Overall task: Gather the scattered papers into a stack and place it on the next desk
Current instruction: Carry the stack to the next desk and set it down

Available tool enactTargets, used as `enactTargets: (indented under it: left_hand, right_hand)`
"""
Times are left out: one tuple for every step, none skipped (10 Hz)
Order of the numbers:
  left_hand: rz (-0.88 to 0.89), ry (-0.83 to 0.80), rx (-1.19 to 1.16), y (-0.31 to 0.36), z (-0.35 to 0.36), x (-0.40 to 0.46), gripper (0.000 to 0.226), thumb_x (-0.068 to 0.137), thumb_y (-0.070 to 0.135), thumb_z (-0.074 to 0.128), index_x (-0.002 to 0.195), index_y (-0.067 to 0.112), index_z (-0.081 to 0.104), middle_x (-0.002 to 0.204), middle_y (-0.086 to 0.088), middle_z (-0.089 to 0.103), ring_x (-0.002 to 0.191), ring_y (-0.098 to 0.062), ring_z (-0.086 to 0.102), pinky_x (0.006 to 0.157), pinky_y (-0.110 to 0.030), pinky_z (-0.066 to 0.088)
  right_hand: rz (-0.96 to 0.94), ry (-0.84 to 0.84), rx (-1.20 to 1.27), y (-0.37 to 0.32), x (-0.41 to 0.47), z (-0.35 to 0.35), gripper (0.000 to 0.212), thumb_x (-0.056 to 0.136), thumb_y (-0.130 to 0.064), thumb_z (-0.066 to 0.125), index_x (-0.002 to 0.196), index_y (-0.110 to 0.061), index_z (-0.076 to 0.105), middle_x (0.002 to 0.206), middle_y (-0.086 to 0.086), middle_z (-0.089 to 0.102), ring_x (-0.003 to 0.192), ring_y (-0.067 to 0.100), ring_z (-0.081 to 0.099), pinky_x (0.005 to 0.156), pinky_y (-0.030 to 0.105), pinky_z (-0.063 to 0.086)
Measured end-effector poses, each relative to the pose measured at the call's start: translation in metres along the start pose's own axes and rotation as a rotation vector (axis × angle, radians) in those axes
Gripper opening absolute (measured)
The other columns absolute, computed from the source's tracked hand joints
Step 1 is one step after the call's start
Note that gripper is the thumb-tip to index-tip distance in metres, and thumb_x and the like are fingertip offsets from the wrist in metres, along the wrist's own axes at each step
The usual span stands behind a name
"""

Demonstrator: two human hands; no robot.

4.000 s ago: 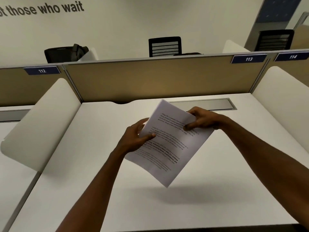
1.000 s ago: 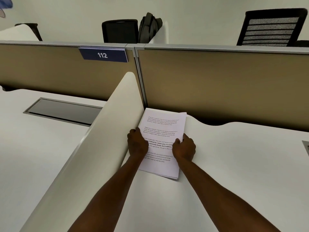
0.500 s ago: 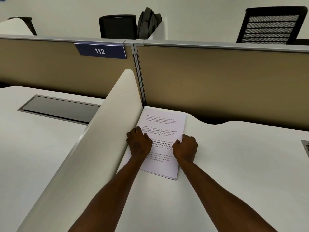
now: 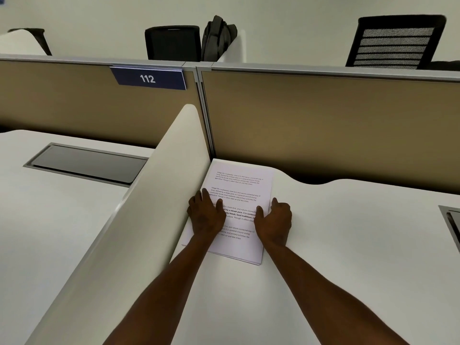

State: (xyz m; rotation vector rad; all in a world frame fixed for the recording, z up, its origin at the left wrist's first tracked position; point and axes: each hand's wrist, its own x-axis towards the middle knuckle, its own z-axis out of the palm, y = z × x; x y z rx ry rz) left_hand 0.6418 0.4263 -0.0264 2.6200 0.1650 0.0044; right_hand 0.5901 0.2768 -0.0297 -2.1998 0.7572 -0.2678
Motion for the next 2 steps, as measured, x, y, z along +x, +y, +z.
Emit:
enactTargets:
  left_hand:
    - [0.032, -0.016, -0.019, -0.003, 0.0016, -0.0035, 0.069, 0.101, 0.039, 0.049, 0.156, 0.004, 0.026, 0.162, -0.017, 0.028, 0.151, -0.034, 0.02, 0.123, -0.045, 0.016]
    - [0.104, 0.005, 0.004, -0.0054, 0.0017, -0.0073, 0.073, 0.1, 0.044, 0.048, 0.158, 0.006, 0.023, 0.165, -0.017, 0.022, 0.155, -0.032, 0.012, 0.125, -0.043, 0.01]
  right_hand:
    - [-0.151, -0.015, -0.094, 0.0086, -0.0025, -0.0033, 0.066, 0.092, -0.039, 0.061, 0.146, -0.007, 0.042, 0.137, 0.016, 0.051, 0.127, 0.03, 0.046, 0.104, 0.038, 0.041]
    - [-0.298, -0.067, -0.226, 0.0166, -0.0035, -0.0099, 0.076, 0.092, -0.052, 0.053, 0.153, -0.015, 0.028, 0.153, 0.013, 0.038, 0.14, 0.03, 0.034, 0.112, 0.042, 0.033]
